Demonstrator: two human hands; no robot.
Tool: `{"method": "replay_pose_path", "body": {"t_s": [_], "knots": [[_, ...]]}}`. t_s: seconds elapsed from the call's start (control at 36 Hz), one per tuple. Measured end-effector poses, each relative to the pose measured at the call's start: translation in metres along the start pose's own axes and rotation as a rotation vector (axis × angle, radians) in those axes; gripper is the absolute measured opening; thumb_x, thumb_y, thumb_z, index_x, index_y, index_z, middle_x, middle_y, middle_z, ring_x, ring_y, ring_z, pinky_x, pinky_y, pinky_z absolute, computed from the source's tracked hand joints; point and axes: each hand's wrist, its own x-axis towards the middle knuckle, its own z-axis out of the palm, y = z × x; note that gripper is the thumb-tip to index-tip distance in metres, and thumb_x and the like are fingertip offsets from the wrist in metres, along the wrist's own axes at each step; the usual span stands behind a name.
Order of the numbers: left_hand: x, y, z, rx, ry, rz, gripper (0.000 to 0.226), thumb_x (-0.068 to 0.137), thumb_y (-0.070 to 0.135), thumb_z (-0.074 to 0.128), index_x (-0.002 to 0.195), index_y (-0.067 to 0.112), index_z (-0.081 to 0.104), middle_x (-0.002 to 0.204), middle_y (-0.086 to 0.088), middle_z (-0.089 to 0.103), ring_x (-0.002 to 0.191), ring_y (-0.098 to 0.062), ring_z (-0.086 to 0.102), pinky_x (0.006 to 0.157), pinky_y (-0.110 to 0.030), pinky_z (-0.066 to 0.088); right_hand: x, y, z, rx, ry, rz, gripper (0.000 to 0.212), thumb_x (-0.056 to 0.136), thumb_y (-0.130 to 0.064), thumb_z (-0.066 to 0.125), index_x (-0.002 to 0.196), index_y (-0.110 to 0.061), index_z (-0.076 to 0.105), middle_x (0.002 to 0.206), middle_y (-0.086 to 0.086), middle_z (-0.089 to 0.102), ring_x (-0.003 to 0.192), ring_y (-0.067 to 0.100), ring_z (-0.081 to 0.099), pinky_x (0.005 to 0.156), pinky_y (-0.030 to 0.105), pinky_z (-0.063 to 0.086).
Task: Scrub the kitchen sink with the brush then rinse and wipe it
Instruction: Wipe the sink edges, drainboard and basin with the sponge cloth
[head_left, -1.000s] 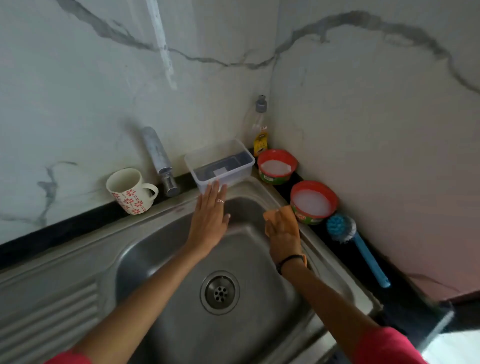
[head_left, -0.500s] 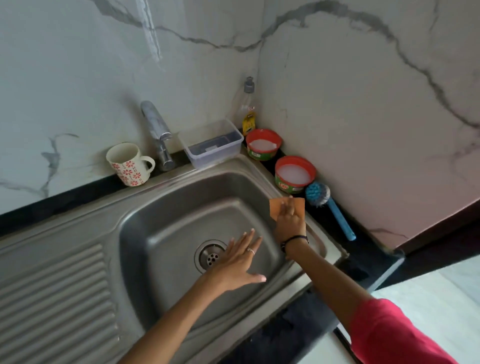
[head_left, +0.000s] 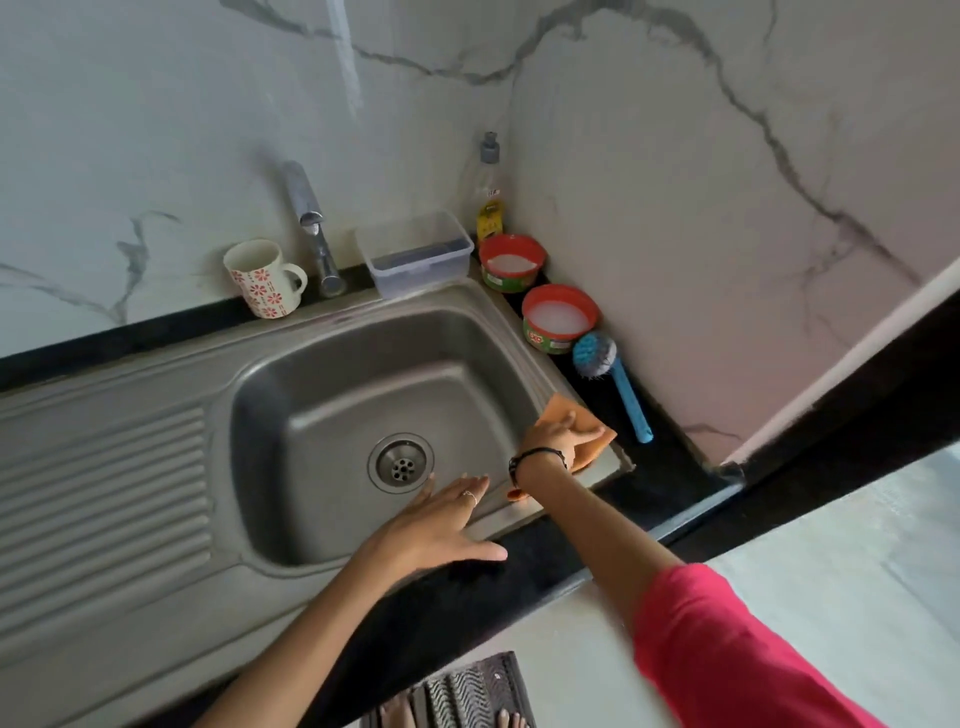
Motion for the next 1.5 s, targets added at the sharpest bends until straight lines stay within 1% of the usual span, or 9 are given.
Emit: {"method": "replay_pose_path", "body": {"t_s": [0.19,0.33,0.44,0.53,0.69,0.83,1.06,1.25,1.5], "knots": [[-0.018,-0.009,0.017,-0.047,0.064,-0.143,0.102,0.076,0.066,0.056,0.150,0.026,-0.002,0.157,0.005,-0.006,0.143,-0.026,-0.014,0.118,-0.044,0.000,-0.031,0.007,-0.003,0.194,-0.128,0.107,0.096,0.085,-0.064,0.044,0.148,-0.007,0.000,0.154,0.021,0.005,0.139,0.049,0.005,0.101,0.067,0.027],[-0.034,-0.021,0.029,-0.062,0.110,-0.167,0.107,0.074,0.068,0.057,0.150,0.024,-0.003,0.157,0.006,-0.007,0.143,-0.024,-0.014,0.118,-0.044,-0.001,-0.046,0.018,-0.009,0.275,-0.099,-0.028,0.068,0.098,-0.048,0.030,0.144,0.003,0.021,0.149,0.017,0.029,0.136,0.036,0.030,0.106,0.041,0.034],[-0.046,-0.022,0.033,-0.086,0.109,-0.214,0.107,0.075,0.066,0.058,0.150,0.023,-0.004,0.157,0.005,-0.009,0.143,-0.027,-0.016,0.118,-0.044,-0.002,-0.050,0.017,-0.006,0.316,-0.130,-0.119,0.049,0.092,-0.044,0.049,0.126,-0.010,0.042,0.125,0.001,0.052,0.107,0.019,0.057,0.075,0.013,0.051],[-0.052,-0.019,0.034,-0.110,0.113,-0.245,0.106,0.076,0.063,0.060,0.150,0.022,-0.003,0.157,0.004,-0.008,0.142,-0.030,-0.017,0.117,-0.043,0.000,-0.059,0.015,-0.003,0.296,-0.196,-0.155,0.075,0.077,-0.063,0.057,0.128,-0.009,0.049,0.112,0.003,0.064,0.097,0.021,0.065,0.089,0.026,0.051],[-0.063,-0.010,0.031,-0.112,0.128,-0.259,0.101,0.081,0.058,0.058,0.150,0.019,-0.005,0.157,0.000,-0.009,0.142,-0.027,-0.016,0.115,-0.039,-0.005,-0.060,0.012,-0.021,0.369,-0.037,-0.311,0.030,0.090,-0.032,0.047,0.112,-0.012,0.054,0.108,0.007,0.059,0.109,0.023,0.056,0.090,0.030,0.044],[-0.070,-0.002,0.027,-0.117,0.149,-0.246,0.098,0.085,0.054,0.056,0.150,0.017,-0.008,0.157,-0.001,-0.010,0.143,-0.020,-0.016,0.114,-0.034,-0.010,-0.050,0.021,-0.043,0.615,0.167,-0.310,0.047,0.095,-0.034,0.036,0.128,-0.004,0.050,0.134,0.017,0.050,0.121,0.031,0.049,0.095,0.035,0.040],[-0.070,0.001,0.026,-0.121,0.121,-0.297,0.100,0.083,0.056,0.057,0.149,0.020,-0.009,0.157,0.001,-0.013,0.142,-0.023,-0.019,0.115,-0.038,-0.007,-0.039,0.054,-0.062,0.181,0.606,-0.479,0.032,0.093,-0.017,0.043,0.122,-0.014,0.057,0.115,0.009,0.062,0.107,0.028,0.059,0.082,0.034,0.047],[-0.059,-0.021,0.043,-0.054,0.148,-0.254,0.106,0.079,0.064,0.054,0.149,0.015,-0.008,0.157,-0.001,-0.012,0.143,-0.014,-0.017,0.116,-0.036,-0.013,-0.017,0.071,0.010,-0.032,0.517,-0.489,0.032,0.098,-0.016,0.035,0.127,-0.016,0.049,0.123,0.008,0.056,0.110,0.025,0.057,0.083,0.033,0.047],[-0.070,-0.029,0.052,-0.117,0.166,-0.299,0.095,0.087,0.053,0.052,0.149,0.013,-0.007,0.157,-0.002,-0.008,0.144,-0.013,-0.010,0.114,-0.034,-0.011,-0.020,0.067,0.040,0.556,0.444,-0.335,0.038,0.091,-0.024,0.048,0.124,-0.008,0.041,0.112,0.018,0.060,0.101,0.037,0.060,0.080,0.043,0.048]]}}
